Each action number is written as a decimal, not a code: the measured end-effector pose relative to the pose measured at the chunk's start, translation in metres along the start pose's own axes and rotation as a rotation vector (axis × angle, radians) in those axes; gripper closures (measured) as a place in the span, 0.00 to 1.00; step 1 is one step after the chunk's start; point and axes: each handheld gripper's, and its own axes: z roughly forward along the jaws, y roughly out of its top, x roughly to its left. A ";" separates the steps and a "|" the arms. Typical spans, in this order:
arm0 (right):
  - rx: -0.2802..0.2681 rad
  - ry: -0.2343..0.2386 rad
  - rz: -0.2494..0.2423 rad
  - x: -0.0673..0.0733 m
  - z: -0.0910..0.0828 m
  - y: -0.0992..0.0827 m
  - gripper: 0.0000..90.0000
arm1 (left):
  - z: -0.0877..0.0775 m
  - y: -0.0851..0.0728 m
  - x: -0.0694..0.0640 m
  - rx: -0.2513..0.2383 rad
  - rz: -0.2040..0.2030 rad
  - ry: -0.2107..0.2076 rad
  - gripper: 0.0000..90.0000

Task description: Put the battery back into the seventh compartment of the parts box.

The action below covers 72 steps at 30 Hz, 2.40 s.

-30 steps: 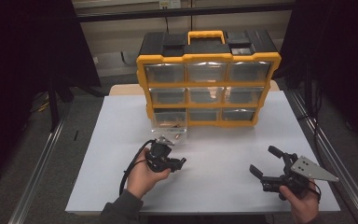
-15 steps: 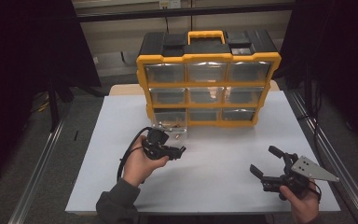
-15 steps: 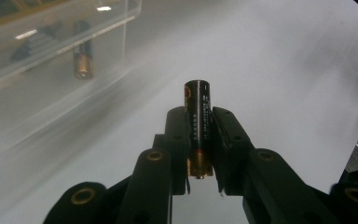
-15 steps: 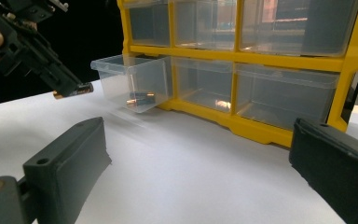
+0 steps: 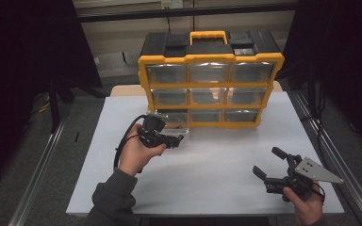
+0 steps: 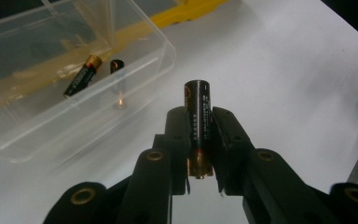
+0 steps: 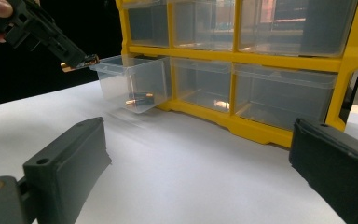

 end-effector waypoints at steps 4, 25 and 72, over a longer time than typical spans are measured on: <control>-0.001 0.000 0.001 0.000 0.000 0.000 0.04 | -0.003 0.006 0.002 0.001 0.000 0.006 0.86; -0.001 0.000 0.006 0.000 0.000 0.000 0.04 | -0.012 0.032 0.019 -0.032 -0.030 0.054 0.86; -0.004 -0.004 0.006 -0.003 -0.003 -0.001 0.04 | 0.018 0.030 0.058 -0.016 -0.103 0.219 0.86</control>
